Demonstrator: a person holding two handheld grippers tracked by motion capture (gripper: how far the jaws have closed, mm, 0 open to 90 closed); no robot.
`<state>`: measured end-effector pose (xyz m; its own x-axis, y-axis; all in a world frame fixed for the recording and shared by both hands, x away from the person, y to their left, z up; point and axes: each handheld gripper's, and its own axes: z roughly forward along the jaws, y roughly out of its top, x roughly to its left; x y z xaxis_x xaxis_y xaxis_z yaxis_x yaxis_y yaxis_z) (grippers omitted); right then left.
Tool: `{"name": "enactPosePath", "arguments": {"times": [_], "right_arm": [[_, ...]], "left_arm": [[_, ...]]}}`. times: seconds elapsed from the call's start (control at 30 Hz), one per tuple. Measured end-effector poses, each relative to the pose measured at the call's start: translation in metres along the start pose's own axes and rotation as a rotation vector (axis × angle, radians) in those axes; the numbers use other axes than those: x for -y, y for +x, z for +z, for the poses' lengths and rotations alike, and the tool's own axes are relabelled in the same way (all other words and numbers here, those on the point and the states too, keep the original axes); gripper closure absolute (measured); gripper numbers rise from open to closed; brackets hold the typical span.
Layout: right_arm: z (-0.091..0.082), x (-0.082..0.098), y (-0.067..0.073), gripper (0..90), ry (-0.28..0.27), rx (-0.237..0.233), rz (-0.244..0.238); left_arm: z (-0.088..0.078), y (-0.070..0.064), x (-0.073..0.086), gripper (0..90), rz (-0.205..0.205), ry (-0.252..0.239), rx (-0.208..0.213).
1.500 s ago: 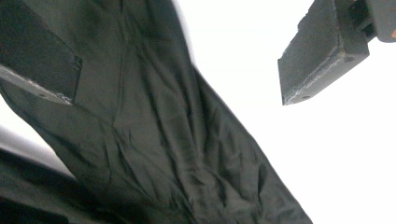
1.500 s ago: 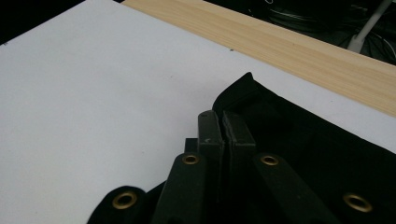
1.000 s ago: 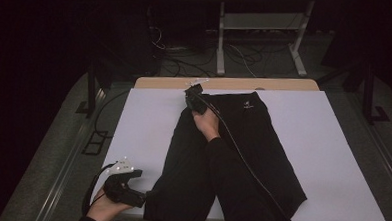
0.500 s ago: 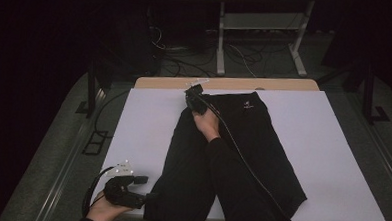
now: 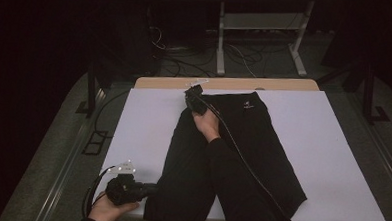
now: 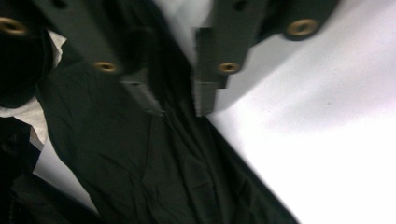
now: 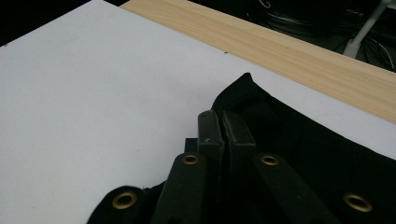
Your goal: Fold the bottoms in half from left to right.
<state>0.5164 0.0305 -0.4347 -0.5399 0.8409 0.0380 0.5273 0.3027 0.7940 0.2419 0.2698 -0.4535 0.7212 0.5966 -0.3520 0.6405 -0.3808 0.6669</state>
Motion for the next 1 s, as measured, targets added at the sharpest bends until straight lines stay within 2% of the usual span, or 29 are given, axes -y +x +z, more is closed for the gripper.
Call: {"name": "enactPosePath", "arguments": {"times": [0.1, 0.13, 0.23, 0.4, 0.53, 0.67, 1.0], "right_arm": [[-0.001, -0.001, 0.000, 85.8, -0.004, -0.003, 0.001], [-0.001, -0.001, 0.000, 85.8, -0.004, -0.003, 0.001], [-0.002, -0.001, -0.001, 85.8, -0.004, -0.006, 0.007], [-0.003, -0.002, -0.004, 85.9, -0.007, -0.010, 0.010], [-0.006, -0.004, -0.007, 85.9, -0.012, -0.009, 0.008], [-0.010, -0.007, -0.013, 85.9, -0.011, -0.017, 0.030], [-0.021, -0.012, -0.023, 85.9, -0.015, -0.016, 0.038]], "left_arm": [[0.001, 0.000, -0.001, 87.5, 0.007, 0.019, 0.013], [0.001, 0.000, -0.001, 88.0, 0.007, 0.019, 0.013], [0.002, 0.001, -0.004, 88.5, 0.015, 0.030, 0.028], [0.000, -0.001, -0.013, 88.9, 0.048, 0.033, 0.024], [-0.004, -0.008, -0.022, 89.0, 0.079, 0.014, 0.038], [-0.005, -0.014, -0.027, 88.9, 0.097, -0.002, 0.050], [-0.006, -0.022, -0.036, 88.9, 0.113, -0.024, 0.082]]}}
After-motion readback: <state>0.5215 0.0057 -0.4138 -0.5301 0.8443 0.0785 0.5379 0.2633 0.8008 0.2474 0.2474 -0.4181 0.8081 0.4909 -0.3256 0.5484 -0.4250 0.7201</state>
